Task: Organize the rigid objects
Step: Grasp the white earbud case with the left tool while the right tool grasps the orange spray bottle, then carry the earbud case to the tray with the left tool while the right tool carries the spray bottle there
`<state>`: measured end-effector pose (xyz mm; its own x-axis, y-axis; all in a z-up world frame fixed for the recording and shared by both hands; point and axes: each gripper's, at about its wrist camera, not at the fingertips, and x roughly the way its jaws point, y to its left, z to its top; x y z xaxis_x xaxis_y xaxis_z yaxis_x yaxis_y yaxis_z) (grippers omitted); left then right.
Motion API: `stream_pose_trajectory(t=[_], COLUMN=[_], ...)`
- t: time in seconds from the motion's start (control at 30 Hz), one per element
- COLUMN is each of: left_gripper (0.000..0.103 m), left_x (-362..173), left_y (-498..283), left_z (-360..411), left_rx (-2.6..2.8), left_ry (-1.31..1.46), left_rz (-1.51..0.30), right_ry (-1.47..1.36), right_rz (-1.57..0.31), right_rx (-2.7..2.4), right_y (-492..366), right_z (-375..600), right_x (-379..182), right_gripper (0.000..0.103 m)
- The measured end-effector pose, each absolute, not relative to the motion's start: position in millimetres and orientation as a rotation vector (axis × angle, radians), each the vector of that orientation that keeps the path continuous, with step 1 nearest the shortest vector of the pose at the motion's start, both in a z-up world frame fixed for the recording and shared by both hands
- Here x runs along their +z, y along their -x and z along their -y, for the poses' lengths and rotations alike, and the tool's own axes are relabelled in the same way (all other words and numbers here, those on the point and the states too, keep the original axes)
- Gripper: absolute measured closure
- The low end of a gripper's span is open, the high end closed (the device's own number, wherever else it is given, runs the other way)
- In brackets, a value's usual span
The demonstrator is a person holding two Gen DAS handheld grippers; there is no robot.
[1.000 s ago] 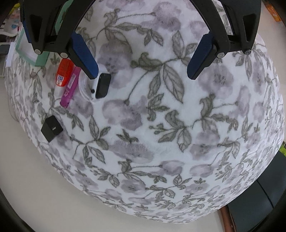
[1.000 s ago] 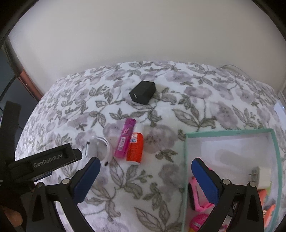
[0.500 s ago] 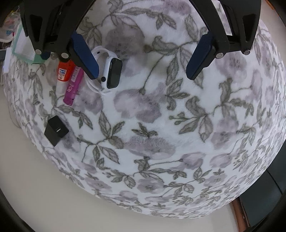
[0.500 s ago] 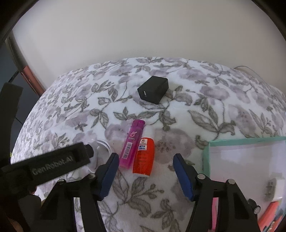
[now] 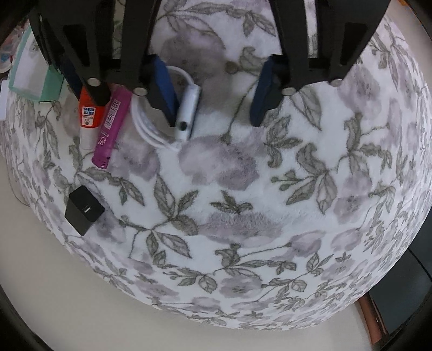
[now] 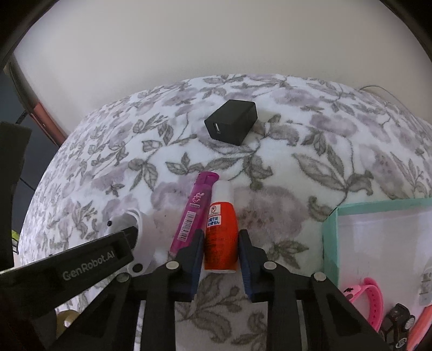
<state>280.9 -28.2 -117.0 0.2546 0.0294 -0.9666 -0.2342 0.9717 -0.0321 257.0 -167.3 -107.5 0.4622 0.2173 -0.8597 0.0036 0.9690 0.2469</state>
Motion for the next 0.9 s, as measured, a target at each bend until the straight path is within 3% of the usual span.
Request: stream_pose_trajectory(t=[0.13, 0.33, 0.9], left_gripper=[0.074, 0.085, 0.09], left_x=[-113.6, -111.1, -97.2], left_y=[-282.8, -278.9, -226.6], left_z=[36.3, 51.1, 56.9], left_rx=[0.153, 0.151, 0.186], left_ry=[0.179, 0.152, 0.166], left_rz=[-1.299, -1.306, -1.332], right_ry=[-0.241, -0.25, -0.32], right_rz=[-1.093, -1.109, -1.112], right_rx=[0.138, 0.138, 0.135], right_y=[-254.9, -246.4, -206.1], right_z=[170.1, 173.9, 192.7], right_x=[-107.6, -106.4, -65.2], right_gripper=[0.076, 0.076, 0.081])
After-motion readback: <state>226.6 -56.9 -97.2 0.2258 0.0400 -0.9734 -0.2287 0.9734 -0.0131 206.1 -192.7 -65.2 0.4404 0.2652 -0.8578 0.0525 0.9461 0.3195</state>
